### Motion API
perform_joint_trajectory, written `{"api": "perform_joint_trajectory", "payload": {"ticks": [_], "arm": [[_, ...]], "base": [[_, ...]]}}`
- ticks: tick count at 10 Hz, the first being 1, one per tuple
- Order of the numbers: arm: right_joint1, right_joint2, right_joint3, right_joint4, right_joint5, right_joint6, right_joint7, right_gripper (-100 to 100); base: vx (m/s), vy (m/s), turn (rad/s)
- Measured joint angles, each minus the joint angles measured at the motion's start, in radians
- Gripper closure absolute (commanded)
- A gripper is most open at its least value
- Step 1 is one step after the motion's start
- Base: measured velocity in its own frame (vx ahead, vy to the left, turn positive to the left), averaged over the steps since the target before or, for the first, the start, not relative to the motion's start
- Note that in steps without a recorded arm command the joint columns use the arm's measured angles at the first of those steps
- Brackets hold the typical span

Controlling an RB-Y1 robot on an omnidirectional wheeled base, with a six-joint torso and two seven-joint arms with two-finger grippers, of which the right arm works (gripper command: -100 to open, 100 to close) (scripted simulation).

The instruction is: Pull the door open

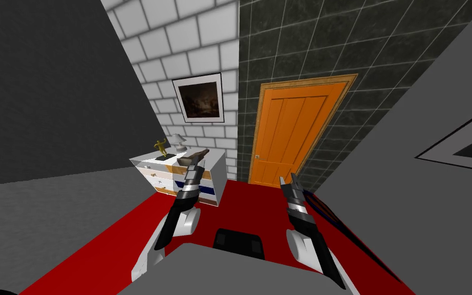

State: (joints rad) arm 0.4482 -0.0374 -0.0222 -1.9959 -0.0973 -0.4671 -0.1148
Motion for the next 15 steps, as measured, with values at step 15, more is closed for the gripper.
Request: {"api": "perform_joint_trajectory", "payload": {"ticks": [15], "arm": [[-0.084,-0.060,-0.031,0.346,0.007,-0.102,-0.006,-100]], "base": [[0.100,-0.010,0.034]]}}
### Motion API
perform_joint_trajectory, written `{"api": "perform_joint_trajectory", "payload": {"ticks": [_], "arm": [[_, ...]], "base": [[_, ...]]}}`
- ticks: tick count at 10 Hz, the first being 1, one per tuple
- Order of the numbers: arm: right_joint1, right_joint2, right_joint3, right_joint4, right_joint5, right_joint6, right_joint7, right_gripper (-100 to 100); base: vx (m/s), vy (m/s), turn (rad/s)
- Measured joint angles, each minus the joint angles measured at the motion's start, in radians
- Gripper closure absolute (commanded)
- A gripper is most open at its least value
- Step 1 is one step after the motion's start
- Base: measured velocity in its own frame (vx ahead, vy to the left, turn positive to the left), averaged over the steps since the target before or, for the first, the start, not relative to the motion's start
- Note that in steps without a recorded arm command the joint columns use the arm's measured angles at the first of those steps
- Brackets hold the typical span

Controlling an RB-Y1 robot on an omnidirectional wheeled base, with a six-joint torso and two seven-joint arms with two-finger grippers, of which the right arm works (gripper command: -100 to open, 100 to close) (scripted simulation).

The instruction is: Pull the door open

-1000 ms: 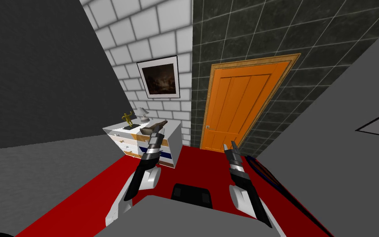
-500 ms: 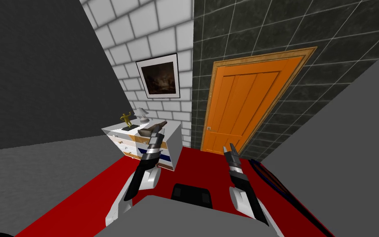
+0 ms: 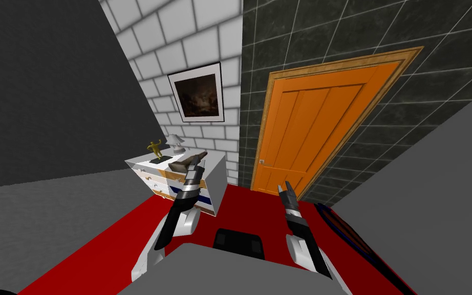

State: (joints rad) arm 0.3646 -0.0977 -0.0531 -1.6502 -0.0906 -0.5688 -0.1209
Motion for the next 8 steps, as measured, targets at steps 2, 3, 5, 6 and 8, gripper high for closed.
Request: {"api": "perform_joint_trajectory", "payload": {"ticks": [2,3,5,6,8], "arm": [[-0.005,-0.010,-0.005,0.045,0.000,-0.014,-0.003,-100],[-0.007,-0.010,-0.004,0.072,0.002,-0.029,-0.003,-100],[-0.026,-0.019,-0.012,0.127,0.001,-0.042,-0.005,-100],[-0.032,-0.018,-0.013,0.153,0.003,-0.049,-0.004,-100],[-0.043,-0.028,-0.019,0.197,0.003,-0.059,-0.006,-100]], "base": [[0.092,-0.004,0.038],[0.083,-0.016,0.035],[0.105,-0.014,0.037],[0.100,-0.034,0.035],[0.102,-0.014,0.038]]}}
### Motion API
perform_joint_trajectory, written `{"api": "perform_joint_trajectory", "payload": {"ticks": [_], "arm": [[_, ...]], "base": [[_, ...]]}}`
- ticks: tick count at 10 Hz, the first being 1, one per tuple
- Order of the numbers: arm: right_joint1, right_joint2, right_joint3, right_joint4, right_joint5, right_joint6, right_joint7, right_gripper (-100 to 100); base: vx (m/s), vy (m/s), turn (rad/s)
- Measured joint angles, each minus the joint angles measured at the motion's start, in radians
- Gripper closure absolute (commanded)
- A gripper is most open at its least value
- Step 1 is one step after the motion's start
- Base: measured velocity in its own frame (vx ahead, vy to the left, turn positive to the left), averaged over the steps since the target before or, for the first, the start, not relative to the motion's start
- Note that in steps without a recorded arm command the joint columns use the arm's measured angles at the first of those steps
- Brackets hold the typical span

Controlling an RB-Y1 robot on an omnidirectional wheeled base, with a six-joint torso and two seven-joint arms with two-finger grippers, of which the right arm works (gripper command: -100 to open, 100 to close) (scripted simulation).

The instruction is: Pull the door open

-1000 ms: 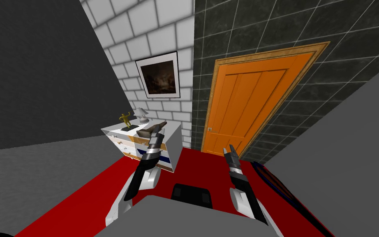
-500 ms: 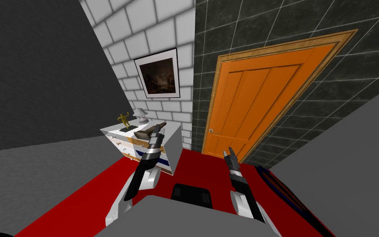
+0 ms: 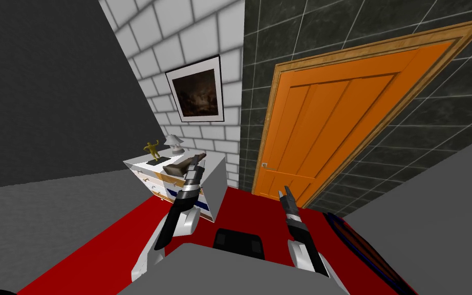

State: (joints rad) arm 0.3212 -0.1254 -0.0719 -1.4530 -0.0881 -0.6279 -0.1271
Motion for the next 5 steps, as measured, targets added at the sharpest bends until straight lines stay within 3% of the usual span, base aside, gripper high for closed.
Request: {"api": "perform_joint_trajectory", "payload": {"ticks": [5], "arm": [[-0.026,-0.011,-0.010,0.124,0.003,-0.043,-0.002,-100]], "base": [[0.098,-0.016,0.032]]}}
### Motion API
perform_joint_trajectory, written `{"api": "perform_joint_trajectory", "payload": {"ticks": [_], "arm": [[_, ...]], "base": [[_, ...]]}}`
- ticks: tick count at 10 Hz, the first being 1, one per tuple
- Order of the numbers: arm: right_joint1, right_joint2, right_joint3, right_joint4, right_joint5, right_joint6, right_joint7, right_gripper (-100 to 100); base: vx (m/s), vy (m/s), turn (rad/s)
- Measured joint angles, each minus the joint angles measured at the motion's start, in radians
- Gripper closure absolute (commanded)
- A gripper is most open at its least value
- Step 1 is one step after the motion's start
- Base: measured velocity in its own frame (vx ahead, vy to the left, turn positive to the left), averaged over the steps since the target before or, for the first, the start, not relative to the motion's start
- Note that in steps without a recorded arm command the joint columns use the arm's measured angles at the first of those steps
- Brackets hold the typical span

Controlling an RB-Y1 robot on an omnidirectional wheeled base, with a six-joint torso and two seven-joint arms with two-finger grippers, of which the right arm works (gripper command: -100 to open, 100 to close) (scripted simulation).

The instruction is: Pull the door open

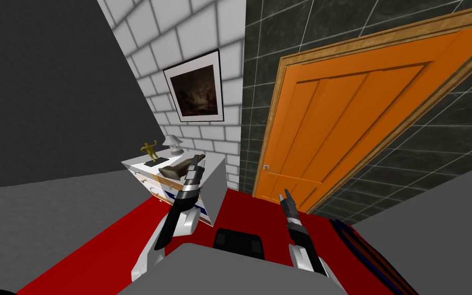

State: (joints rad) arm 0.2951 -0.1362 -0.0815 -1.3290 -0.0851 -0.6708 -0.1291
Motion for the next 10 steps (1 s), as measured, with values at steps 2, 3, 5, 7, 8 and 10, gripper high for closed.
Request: {"api": "perform_joint_trajectory", "payload": {"ticks": [2,3,5,7,8,10], "arm": [[-0.016,-0.006,-0.005,0.053,0.000,-0.015,-0.001,-100],[-0.018,-0.007,-0.007,0.069,0.001,-0.019,-0.002,-100],[-0.032,-0.010,-0.011,0.119,0.002,-0.036,-0.002,-100],[-0.033,-0.016,-0.014,0.149,0.002,-0.045,-0.005,-100],[-0.042,-0.017,-0.016,0.174,0.002,-0.052,-0.005,-100],[-0.061,-0.022,-0.022,0.236,0.003,-0.072,-0.005,-100]], "base": [[0.093,-0.023,0.037],[0.092,-0.016,0.029],[0.101,-0.026,0.026],[0.094,-0.017,0.029],[0.092,-0.013,0.028],[0.142,-0.021,0.049]]}}
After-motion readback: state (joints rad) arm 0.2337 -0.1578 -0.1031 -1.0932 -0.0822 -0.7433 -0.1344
